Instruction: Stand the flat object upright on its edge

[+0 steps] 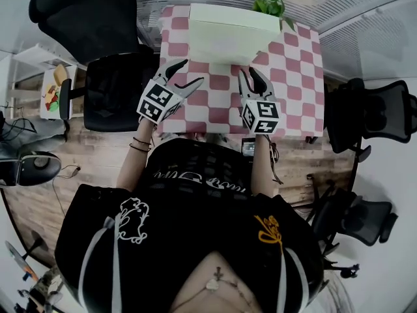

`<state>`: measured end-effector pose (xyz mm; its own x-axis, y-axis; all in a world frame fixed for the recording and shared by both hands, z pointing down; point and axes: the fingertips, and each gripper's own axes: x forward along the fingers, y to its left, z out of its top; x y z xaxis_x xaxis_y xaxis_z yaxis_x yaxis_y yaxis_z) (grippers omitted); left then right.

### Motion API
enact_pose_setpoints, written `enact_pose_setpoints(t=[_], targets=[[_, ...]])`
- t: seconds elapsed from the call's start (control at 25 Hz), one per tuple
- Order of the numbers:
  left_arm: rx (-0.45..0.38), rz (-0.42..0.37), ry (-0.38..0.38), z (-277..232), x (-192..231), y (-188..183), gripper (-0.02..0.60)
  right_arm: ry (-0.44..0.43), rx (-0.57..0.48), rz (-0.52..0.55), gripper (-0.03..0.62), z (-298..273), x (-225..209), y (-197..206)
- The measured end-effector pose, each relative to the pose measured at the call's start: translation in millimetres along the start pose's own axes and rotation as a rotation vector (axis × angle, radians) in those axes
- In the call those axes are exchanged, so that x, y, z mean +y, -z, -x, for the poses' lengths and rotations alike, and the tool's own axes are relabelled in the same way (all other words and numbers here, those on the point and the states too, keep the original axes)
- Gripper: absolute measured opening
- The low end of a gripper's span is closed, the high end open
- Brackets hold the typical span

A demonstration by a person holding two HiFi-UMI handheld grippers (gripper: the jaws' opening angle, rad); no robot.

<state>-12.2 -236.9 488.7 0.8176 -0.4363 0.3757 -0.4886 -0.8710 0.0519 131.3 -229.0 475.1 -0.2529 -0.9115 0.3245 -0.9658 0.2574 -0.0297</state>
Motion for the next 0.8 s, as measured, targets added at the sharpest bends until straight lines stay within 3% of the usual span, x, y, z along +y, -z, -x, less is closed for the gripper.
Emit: enact_pose_setpoints(t=[0.16,0.32,0.8], targets=[[-0.025,0.009,0.05,14,-23,8,0.198,-0.011,-0.019,-0.021,0.081,15,33,1],[-0.039,0.029,0.09,26,-40,16,0.149,-0.03,-0.003,-0.016,0.067,30,64,12],[-0.058,0.066,0.085,56,-76,27,0.14,-0.092,0.044,0.034,0.061,59,106,33]])
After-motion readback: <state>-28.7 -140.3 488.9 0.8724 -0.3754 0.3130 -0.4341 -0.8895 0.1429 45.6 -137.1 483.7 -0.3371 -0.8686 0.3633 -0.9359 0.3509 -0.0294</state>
